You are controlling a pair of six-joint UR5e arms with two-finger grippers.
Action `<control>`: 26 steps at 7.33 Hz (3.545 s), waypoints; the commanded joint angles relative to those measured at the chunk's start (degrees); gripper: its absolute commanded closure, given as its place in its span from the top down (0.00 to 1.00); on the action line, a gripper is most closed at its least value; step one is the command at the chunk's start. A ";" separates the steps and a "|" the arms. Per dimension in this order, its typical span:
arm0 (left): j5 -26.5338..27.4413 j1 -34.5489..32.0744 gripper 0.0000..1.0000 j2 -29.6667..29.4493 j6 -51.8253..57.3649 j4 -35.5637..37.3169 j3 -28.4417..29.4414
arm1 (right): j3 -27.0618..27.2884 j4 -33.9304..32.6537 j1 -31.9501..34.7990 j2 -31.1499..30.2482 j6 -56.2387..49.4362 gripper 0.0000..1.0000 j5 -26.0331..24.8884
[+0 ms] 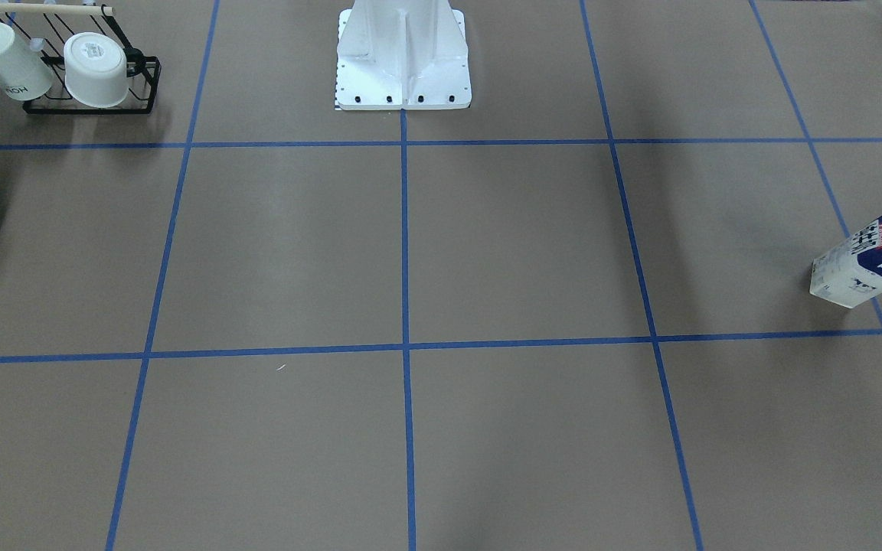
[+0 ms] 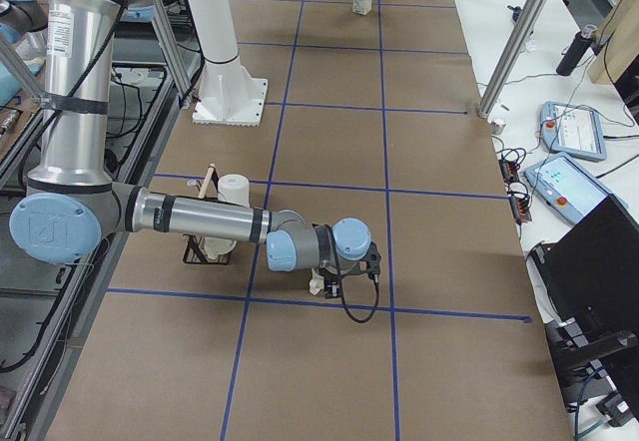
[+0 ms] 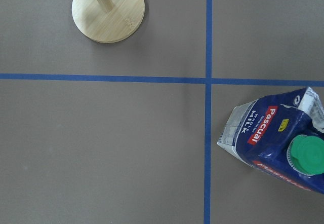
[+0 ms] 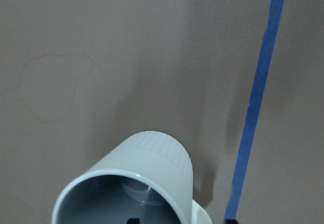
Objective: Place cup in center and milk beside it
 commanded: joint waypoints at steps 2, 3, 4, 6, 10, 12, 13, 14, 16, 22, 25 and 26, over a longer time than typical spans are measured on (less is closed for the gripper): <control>-0.01 0.00 0.98 0.00 0.07 0.01 0.01 | 0.42 -0.06 0.05 0.53 1.72 0.00 0.90; -0.01 0.00 0.98 0.00 0.07 0.01 0.10 | 2.43 -0.14 0.05 0.70 3.39 0.00 3.86; -0.01 0.00 0.98 0.00 0.07 0.01 0.18 | 4.19 -0.40 2.23 1.66 6.45 0.00 8.94; -0.01 0.00 0.98 -0.18 0.16 0.01 0.45 | 6.83 -0.67 2.95 7.35 15.74 0.00 11.18; -0.01 0.00 0.98 -0.71 0.16 -1.21 2.46 | 7.54 -0.85 -9.56 27.90 42.70 0.00 4.64; -0.01 0.00 0.98 -0.71 0.07 -6.21 5.97 | 7.37 -3.63 -21.25 34.78 48.84 0.00 -7.38; -0.10 0.00 0.98 -0.71 0.07 -6.41 5.98 | 6.41 -9.92 -26.18 40.29 48.85 0.00 -12.58; -0.10 0.00 0.98 -0.71 -0.02 -6.41 5.98 | 3.62 -14.86 -28.58 46.26 48.85 0.00 -16.11; -1.24 0.00 0.98 -0.79 -0.02 -6.50 6.42 | -5.08 -14.82 -30.88 52.97 48.93 0.00 -16.50; -1.24 0.00 0.98 -0.71 0.07 -6.50 6.51 | -16.95 -8.80 -33.96 59.24 57.55 0.00 -16.41; -1.24 0.00 0.98 -0.79 0.07 -6.41 6.60 | -18.21 -7.70 -34.23 59.50 58.59 0.99 -16.50; -1.24 0.00 0.98 -0.71 0.07 -6.50 6.51 | -17.77 -7.53 -33.97 59.68 60.34 1.00 -16.06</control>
